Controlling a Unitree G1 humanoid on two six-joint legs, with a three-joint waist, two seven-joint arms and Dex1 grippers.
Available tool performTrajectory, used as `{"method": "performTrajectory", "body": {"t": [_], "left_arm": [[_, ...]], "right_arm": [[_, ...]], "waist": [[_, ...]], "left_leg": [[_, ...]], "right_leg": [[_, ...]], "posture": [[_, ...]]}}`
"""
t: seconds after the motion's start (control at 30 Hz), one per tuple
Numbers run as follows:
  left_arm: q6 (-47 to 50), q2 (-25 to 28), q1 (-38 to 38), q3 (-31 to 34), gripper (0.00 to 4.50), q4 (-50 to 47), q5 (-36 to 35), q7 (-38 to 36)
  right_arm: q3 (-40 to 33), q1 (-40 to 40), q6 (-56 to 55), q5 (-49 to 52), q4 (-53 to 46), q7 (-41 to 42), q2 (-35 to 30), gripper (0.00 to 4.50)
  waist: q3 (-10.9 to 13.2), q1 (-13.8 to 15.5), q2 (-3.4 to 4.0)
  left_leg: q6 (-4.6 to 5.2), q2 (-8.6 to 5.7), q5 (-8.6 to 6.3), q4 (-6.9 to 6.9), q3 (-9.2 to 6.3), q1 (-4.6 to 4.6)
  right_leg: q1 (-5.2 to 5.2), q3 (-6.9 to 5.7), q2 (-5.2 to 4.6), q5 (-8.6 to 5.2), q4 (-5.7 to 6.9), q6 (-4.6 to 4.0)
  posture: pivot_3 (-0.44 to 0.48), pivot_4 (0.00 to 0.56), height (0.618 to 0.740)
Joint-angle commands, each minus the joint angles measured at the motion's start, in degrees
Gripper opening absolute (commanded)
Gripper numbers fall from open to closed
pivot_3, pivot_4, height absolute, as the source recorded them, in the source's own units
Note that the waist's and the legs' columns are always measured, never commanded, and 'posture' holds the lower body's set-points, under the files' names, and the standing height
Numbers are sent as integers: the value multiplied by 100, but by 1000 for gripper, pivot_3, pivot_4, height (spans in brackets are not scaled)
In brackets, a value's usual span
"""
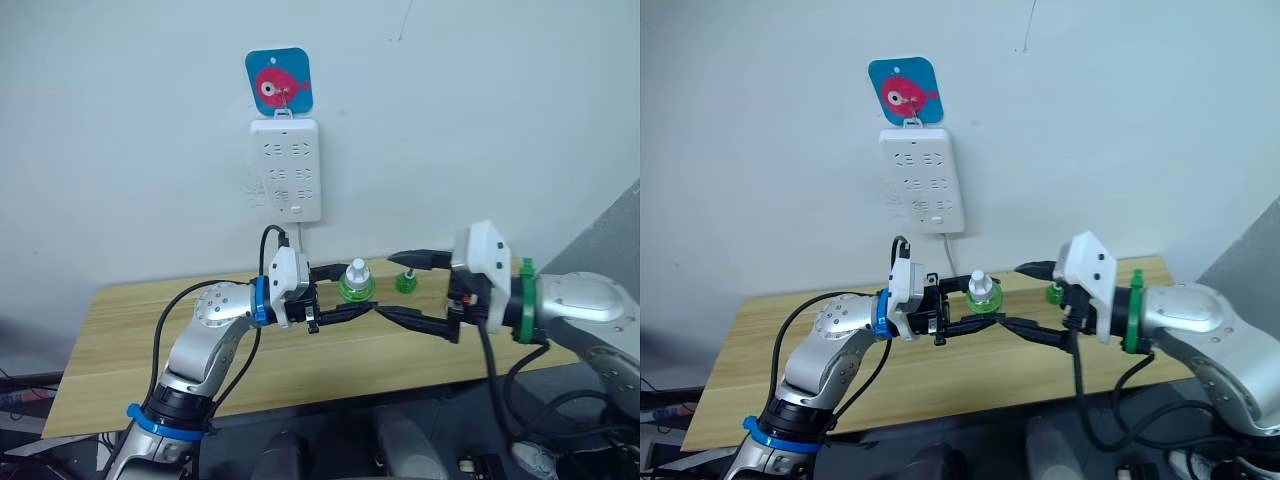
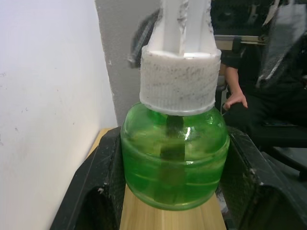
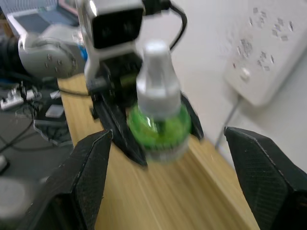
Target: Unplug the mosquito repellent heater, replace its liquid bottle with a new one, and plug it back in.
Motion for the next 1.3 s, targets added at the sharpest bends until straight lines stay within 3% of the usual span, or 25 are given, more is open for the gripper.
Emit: {"method": "performTrajectory", "body": {"t": [0.03, 0.33, 0.5, 0.87, 1.1, 1.3], "left_arm": [[-52, -22, -60, -15, 2251, -162, -54, -23], [-103, -40, -9, -70, 2251, -194, -39, -62], [-138, -21, 34, -81, 2251, -205, -37, -46], [-193, -1, 48, -73, 2251, -115, -26, -67], [-221, 15, 54, -92, 2251, -69, 18, -105], [-229, 8, 62, -110, 2251, -75, 39, -115]], "right_arm": [[252, -235, -31, -138, -195, -452, 286, 3873], [790, -721, -87, -614, 333, -848, 838, 3873], [236, -501, 31, -262, 308, -577, 525, 3873], [-1017, 306, 367, 965, -9, 482, -997, 3873], [-712, -500, 529, 1636, 33, -522, -320, 3873], [52, -985, 546, 1181, 305, -621, -109, 3873]], "waist": [[0, 9, 0], [0, 6, 1], [0, 12, 1], [0, 0, 1], [0, -17, 0], [1, -2, 1]], "left_leg": [[0, -1, 0, -1, -1, -2], [0, -2, 0, -3, -5, -5], [1, -3, -1, -5, -6, -6], [3, -1, -2, -6, 1, -5], [2, 5, -1, -5, 9, -2], [4, 1, -2, -7, 1, -10]], "right_leg": [[-1, 0, -1, 0, -3, 0], [-1, -3, -5, 3, -13, -5], [-1, -5, -6, 5, -14, -7], [2, -4, -3, 0, -19, 0], [1, 2, 10, 0, -18, 0], [1, 2, 1, 1, -28, -1]], "posture": [[-233, 142, 730], [-239, 134, 730], [-236, 131, 730], [-250, 138, 730], [-252, 139, 730], [-252, 141, 730]]}}
